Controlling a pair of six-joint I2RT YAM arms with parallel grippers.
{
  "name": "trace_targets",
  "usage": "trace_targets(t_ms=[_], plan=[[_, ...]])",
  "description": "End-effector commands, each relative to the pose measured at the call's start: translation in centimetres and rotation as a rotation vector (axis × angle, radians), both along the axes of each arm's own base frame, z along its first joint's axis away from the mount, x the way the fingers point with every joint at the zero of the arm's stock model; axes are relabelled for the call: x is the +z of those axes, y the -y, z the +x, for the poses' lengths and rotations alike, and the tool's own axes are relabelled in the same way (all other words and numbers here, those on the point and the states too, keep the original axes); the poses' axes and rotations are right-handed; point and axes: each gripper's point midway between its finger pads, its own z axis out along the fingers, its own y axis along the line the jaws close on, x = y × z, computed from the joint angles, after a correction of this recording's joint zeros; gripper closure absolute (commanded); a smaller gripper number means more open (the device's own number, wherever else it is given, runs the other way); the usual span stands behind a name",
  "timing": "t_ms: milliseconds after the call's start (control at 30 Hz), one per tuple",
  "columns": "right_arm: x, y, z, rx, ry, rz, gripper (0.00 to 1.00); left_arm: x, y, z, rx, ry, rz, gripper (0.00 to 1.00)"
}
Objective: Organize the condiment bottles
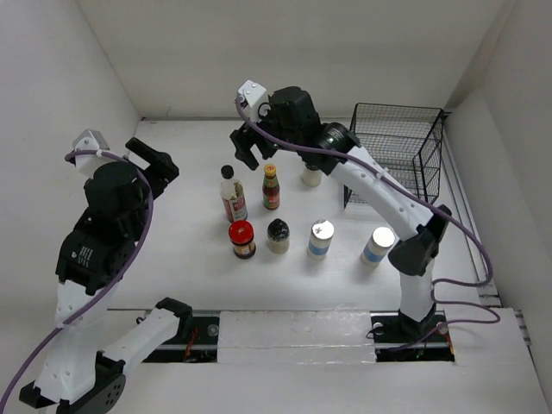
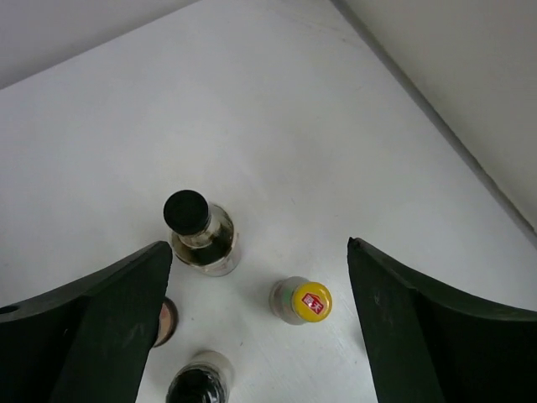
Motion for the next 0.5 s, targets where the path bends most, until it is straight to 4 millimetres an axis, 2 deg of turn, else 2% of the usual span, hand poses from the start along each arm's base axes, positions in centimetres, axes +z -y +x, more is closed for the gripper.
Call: trace_targets(t_ms=[0,33,133,167,200,300,333,433,467], plan=[[0.7,-2.0,-0.5,0.075,0.003,0.027,0.08,-1.9,-0.2,0.2,0.037,-0.056,-0.013,0.2],[0.7,-2.6,-1.3,0.101,-0.002,0.031,0.08,-2.5,-0.1,0.5,0.037,-0.065,-0.01,0.2],[-2.6,-4.5,-2.9,0.179,-0.031,-0.007,0.05,-2.9,0.3,0.7,0.018,-0.061,-0.019,0.2],[-2.3,-4.9,-2.8,0.19,-0.014,0.017,0.05,-3.3,0.3,0.8,0.018,-0.072,-0.015,0.2],[-3.8,-5.1,-2.9,0.201,-0.033,0.004,0.05,-3.1,0.4,0.9,0.018,-0.059,-0.02,0.2],[-3.8,-6.0,-3.2,0.241,-0.022,0.036,0.05,-3.2,1.1,1.5,-0.005,-0.059,-0.029,0.2],[-4.5,-6.1,-3.2,0.254,-0.022,0.028,0.06,-3.8,1.2,1.8,-0.005,-0.075,-0.022,0.2],[-5.1,-6.8,-3.4,0.283,-0.018,0.046,0.07,-3.6,1.4,1.9,-0.014,-0.065,-0.03,0.22],[-6.4,-6.9,-3.2,0.282,-0.032,0.034,0.08,-3.3,1.4,2.0,-0.014,-0.054,-0.034,0.22]])
